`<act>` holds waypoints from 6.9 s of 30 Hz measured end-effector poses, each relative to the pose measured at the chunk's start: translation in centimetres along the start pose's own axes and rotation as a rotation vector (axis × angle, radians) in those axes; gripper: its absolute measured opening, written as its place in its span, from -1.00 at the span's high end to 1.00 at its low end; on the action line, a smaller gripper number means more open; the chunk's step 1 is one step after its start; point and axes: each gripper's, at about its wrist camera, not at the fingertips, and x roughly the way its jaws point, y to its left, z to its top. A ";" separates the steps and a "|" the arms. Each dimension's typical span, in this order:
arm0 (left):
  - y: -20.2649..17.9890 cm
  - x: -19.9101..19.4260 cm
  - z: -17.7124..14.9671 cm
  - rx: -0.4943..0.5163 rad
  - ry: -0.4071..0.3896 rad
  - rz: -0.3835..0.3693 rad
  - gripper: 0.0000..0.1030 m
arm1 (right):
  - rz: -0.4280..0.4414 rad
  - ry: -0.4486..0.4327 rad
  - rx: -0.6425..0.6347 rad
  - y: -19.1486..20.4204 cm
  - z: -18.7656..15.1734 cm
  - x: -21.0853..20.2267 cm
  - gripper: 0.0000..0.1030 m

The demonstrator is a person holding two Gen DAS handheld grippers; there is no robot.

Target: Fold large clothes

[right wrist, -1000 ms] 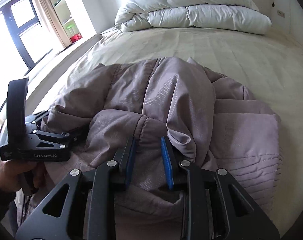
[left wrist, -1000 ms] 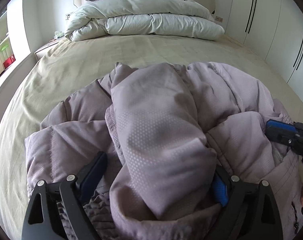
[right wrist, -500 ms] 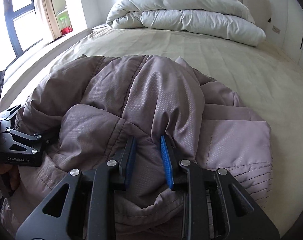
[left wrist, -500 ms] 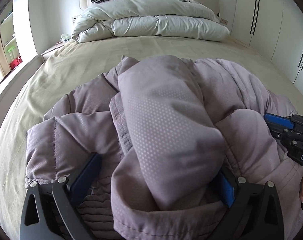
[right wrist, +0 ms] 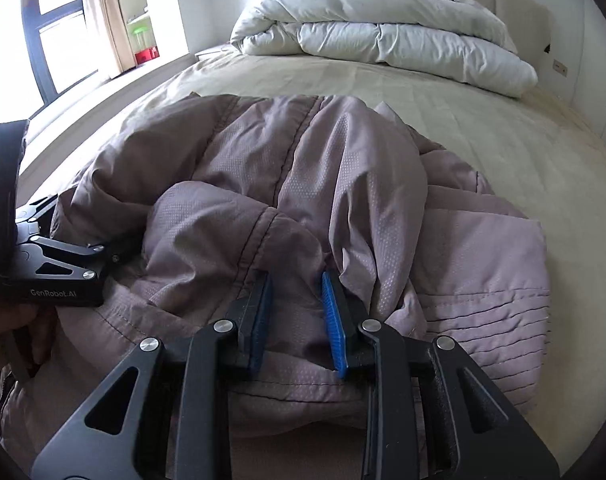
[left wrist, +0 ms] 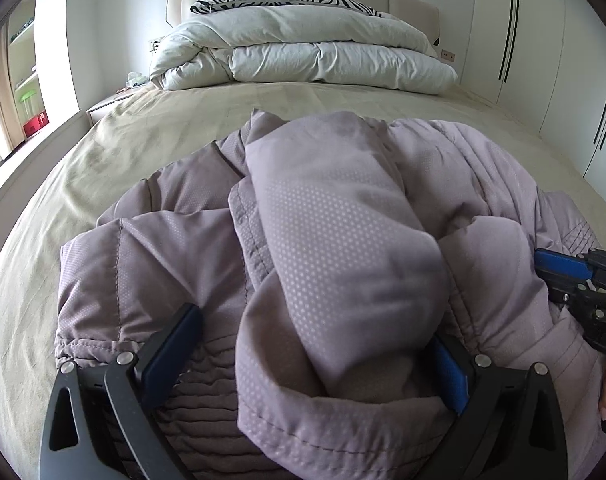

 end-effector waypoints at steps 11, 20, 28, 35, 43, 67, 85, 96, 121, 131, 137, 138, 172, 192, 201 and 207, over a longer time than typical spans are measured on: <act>1.4 -9.4 -1.6 -0.121 -0.076 -0.073 -1.00 | 0.039 -0.299 0.114 -1.0 -2.8 -14.4 -0.66; 4.8 -21.1 -11.7 -0.227 -0.026 -0.134 -1.00 | 0.073 -0.203 0.186 -2.7 -13.3 -24.6 -0.82; 9.5 -25.8 -22.7 -0.395 0.184 -0.147 -1.00 | 0.125 0.053 0.365 -7.5 -25.1 -28.6 -0.82; 9.6 -27.6 -28.8 -0.456 0.344 -0.200 -1.00 | 0.175 0.178 0.504 -9.9 -32.9 -30.3 -0.82; 7.7 -27.0 -31.7 -0.422 0.456 -0.307 -1.00 | 0.248 0.251 0.570 -10.1 -36.0 -29.8 -0.79; 5.5 -25.0 -32.4 -0.477 0.506 -0.499 0.13 | 0.238 0.518 0.449 -7.1 -35.7 -28.4 -0.42; 6.1 -30.9 -27.6 -0.537 0.285 -0.677 0.83 | 0.336 0.311 0.443 -5.7 -33.7 -31.3 0.82; 10.6 -33.5 -17.7 -0.709 -0.102 -0.861 0.83 | 0.393 -0.131 0.483 -9.0 -20.7 -36.0 0.83; 20.6 -13.7 4.1 -0.939 -0.234 -0.795 0.84 | 0.071 -0.219 0.551 -18.0 7.8 -12.2 0.84; 23.8 -2.2 4.6 -1.014 -0.086 -0.625 0.74 | 0.044 -0.062 0.616 -20.8 10.5 4.2 0.82; 23.1 -0.6 4.7 -1.008 -0.100 -0.641 -0.09 | 0.222 0.002 0.781 -24.4 8.1 10.9 0.71; 23.1 -1.1 4.7 -1.008 -0.108 -0.639 -0.20 | 0.255 -0.013 0.803 -24.9 7.7 11.0 0.69; 1.3 2.5 11.5 -0.086 0.035 -0.052 -0.65 | -0.028 0.129 0.237 -7.7 9.5 6.5 0.18; 1.8 8.9 12.2 -0.104 0.098 -0.042 -0.88 | -0.114 0.134 0.248 -11.2 9.9 12.1 0.17; 1.7 6.9 12.3 -0.131 0.133 -0.042 -0.87 | -0.148 0.086 0.206 -10.4 9.4 11.8 0.15; 0.6 -1.1 10.4 -0.093 0.043 -0.031 -0.84 | -0.073 -0.010 0.216 -8.8 9.2 4.9 0.13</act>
